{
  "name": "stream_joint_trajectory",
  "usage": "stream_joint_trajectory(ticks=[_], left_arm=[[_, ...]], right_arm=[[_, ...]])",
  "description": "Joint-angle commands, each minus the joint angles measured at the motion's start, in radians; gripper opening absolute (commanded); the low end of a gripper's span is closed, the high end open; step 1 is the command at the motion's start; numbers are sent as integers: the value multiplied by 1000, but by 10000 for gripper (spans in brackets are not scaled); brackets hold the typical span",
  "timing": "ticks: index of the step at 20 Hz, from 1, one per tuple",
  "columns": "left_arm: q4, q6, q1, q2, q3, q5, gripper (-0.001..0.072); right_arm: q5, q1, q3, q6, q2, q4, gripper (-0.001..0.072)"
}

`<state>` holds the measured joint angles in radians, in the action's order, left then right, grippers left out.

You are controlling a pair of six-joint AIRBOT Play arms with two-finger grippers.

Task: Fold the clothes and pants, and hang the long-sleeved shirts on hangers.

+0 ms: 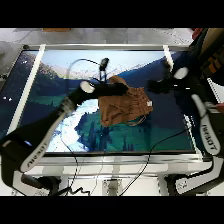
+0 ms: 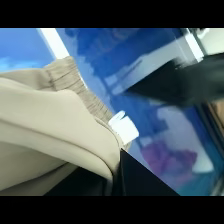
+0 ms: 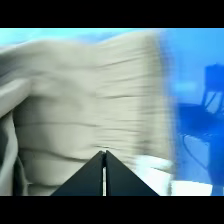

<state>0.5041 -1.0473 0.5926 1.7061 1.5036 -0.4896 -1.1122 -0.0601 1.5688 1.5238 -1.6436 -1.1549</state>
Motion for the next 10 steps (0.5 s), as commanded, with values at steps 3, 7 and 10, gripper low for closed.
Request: stream_joint_trajectory(ticks=[3, 7, 10], left_arm=[[-15, 1, 208, 124, 79, 360, 101], [75, 8, 219, 109, 84, 415, 702], [175, 8, 175, 70, 84, 414, 701]], right_arm=[[-47, -140, -1, 1, 63, -48, 28], [-11, -137, -1, -34, 52, -55, 483], [-47, -131, -2, -145, 51, -38, 649]])
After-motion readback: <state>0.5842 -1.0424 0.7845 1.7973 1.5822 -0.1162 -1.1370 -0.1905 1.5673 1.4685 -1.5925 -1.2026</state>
